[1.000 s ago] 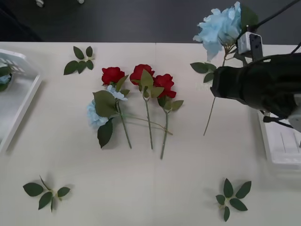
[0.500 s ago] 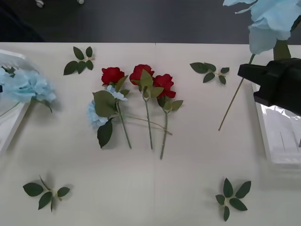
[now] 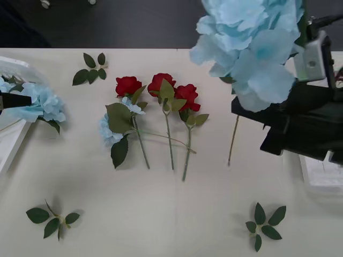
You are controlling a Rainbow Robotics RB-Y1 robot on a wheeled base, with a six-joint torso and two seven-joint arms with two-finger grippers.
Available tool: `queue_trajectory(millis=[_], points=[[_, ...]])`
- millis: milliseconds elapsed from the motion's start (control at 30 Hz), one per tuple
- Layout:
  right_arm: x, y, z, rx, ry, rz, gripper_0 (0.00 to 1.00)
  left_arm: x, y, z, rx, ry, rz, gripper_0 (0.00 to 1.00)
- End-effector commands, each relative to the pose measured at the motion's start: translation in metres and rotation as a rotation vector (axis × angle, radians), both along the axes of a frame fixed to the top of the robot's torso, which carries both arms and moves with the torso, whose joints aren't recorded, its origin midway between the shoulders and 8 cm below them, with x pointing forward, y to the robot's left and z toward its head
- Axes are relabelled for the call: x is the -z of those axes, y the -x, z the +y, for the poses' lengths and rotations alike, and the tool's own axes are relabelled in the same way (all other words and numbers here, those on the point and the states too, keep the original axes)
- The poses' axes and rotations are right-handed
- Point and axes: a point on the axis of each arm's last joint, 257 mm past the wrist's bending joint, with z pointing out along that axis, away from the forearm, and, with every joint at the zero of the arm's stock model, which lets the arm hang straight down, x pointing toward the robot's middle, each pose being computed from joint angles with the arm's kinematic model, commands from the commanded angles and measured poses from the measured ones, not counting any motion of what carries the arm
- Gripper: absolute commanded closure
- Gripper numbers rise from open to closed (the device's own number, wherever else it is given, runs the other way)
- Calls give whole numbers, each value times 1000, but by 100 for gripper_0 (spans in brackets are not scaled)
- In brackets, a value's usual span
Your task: Put the red flowers into the right box and the blue flowers into the left box
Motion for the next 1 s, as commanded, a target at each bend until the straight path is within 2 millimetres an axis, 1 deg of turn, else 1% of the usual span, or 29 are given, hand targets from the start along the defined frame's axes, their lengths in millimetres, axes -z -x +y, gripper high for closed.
queue_trajectory(millis=[33, 133, 233, 333, 500, 533, 700, 733, 833, 1000], points=[[-5, 16, 32, -120, 40, -109, 100, -5, 2, -11, 144, -115, -92, 0], [2, 13, 45, -163, 58, -142, 100, -1, 3, -32, 220, -105, -126, 0], [15, 3, 57, -198, 70, -169, 100, 1, 12, -60, 330, -72, -174, 0], [24, -8, 69, -214, 54, -197, 100, 0, 21, -83, 436, -54, -233, 0], [46, -26, 83, -228, 64, -247, 100, 1, 36, -123, 581, 5, -340, 0], [48, -28, 84, -229, 65, -250, 100, 2, 38, -127, 594, 12, -351, 0], [61, -36, 97, -243, 68, -284, 100, 7, 54, -164, 740, 33, -446, 0], [61, -36, 99, -246, 65, -283, 100, 8, 57, -166, 755, 32, -449, 0], [57, -34, 115, -267, 34, -282, 100, 11, 70, -177, 837, 27, -473, 0], [54, -29, 139, -310, 15, -282, 100, 10, 84, -193, 926, 45, -538, 0]])
